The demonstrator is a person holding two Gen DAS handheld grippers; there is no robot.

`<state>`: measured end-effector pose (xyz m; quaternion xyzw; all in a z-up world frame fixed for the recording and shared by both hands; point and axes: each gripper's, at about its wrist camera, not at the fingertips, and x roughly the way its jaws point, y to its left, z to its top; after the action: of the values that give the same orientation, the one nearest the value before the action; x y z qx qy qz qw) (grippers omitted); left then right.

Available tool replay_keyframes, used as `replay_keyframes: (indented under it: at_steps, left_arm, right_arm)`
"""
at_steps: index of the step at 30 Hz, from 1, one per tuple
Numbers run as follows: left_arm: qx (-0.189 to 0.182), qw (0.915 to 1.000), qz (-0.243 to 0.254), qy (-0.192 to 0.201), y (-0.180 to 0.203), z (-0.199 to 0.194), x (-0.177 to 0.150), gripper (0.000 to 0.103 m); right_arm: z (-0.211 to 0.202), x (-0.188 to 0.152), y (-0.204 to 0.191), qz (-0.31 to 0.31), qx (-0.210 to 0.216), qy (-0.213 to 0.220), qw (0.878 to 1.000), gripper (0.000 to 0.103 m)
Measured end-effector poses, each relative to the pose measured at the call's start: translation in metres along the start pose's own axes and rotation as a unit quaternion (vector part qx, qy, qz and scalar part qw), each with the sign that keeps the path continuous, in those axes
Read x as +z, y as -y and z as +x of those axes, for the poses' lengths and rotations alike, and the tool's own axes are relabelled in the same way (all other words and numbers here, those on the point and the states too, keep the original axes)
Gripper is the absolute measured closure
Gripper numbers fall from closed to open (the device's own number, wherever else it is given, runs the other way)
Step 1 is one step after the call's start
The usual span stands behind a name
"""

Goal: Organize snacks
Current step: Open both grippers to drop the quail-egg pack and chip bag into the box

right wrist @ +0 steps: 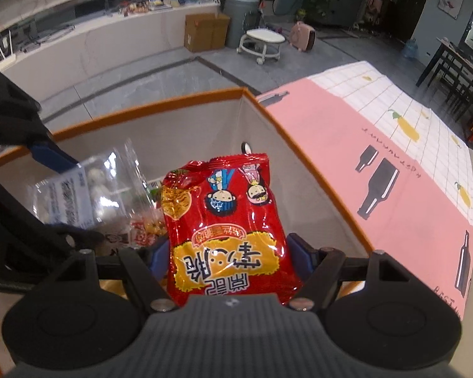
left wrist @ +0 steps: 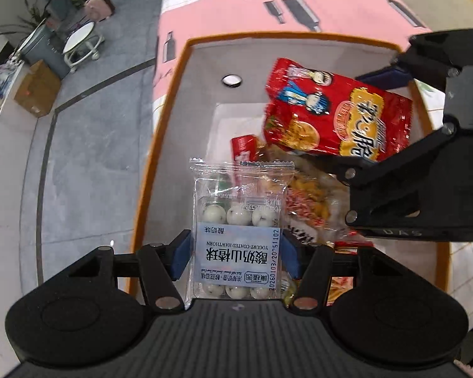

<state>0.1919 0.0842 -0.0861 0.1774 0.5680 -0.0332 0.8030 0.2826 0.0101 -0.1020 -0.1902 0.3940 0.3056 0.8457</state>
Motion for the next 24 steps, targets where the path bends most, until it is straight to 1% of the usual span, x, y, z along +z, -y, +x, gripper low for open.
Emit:
replay_keyframes:
  at_steps: [7, 10, 13, 16, 19, 20, 24]
  left_arm:
    - [0.022, 0.9997, 0.002, -0.009, 0.000, 0.010, 0.001, 0.033]
    - [0.033, 0.9994, 0.007, -0.007, 0.002, 0.010, 0.000, 0.029]
    - [0.041, 0.9991, 0.013, 0.002, 0.004, 0.006, 0.002, 0.029]
    - [0.050, 0.9986, 0.018, 0.009, 0.006, 0.003, 0.002, 0.026]
    - [0.049, 0.9984, 0.020, 0.017, 0.006, -0.004, 0.002, 0.021]
    - [0.048, 0.9984, 0.022, 0.021, 0.006, -0.008, 0.001, 0.018]
    - [0.045, 0.9981, 0.025, 0.034, 0.008, -0.020, -0.001, 0.018]
  right_arm:
    - [0.020, -0.005, -0.010, -0.015, -0.016, -0.036, 0.999, 0.030]
    - [0.021, -0.007, -0.011, -0.019, -0.019, -0.040, 0.999, 0.030]
    - [0.020, -0.007, -0.012, -0.018, -0.015, -0.039, 0.999, 0.027]
    - [0.013, -0.009, -0.015, -0.023, -0.018, -0.029, 0.999, 0.025]
    - [0.007, -0.008, -0.013, -0.021, -0.028, -0.019, 0.999, 0.019]
    - [0.004, -0.007, -0.012, -0.018, -0.027, -0.015, 0.999, 0.019]
    - [-0.012, -0.004, -0.009, -0.008, -0.026, 0.008, 1.000, 0.018]
